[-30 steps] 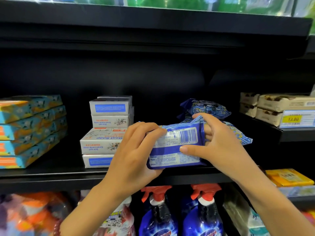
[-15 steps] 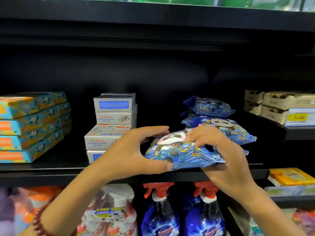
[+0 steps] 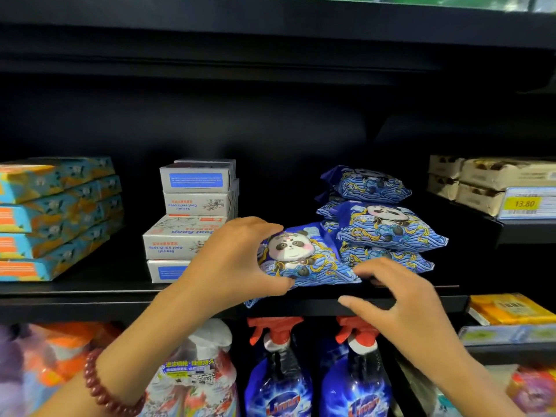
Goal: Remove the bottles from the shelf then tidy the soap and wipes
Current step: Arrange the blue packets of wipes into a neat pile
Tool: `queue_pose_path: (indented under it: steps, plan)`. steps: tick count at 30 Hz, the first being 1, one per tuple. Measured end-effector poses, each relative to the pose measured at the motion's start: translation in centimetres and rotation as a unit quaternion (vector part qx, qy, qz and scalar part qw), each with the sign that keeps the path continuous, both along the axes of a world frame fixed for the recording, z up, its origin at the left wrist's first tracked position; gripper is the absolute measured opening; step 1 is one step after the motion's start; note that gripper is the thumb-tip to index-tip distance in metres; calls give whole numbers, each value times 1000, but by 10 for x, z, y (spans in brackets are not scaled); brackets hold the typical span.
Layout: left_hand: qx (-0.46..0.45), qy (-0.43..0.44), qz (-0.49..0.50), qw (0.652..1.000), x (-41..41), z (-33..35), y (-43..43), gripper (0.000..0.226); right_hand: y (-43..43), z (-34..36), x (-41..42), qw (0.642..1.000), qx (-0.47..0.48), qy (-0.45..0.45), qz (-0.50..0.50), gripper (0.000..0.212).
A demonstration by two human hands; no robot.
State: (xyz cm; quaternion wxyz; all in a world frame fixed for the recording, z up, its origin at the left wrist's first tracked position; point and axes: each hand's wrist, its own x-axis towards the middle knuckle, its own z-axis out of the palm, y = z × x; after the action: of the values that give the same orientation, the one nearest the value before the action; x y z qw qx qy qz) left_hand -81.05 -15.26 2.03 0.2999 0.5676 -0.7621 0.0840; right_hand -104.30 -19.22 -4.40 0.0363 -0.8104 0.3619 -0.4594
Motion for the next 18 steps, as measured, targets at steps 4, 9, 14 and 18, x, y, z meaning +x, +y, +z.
queue_pose_path:
  steps: [4, 9, 14, 18]
  plan:
    - [52, -52, 24, 997, -3, 2, -7, 78, -10, -12, 1, 995, 12, 92, -27, 43]
    - [18, -84, 16, 996, -9, 0, -4, 53, -11, -15, 1, 996, 10, 85, -28, 32]
    - [9, -127, 46, 991, -18, -10, -7, 50, -11, -19, 1, 997, 10, 65, -30, 31]
    - [-4, -110, 75, 991, -16, -15, -20, 50, -12, -22, 1, 998, 15, 52, -22, 30]
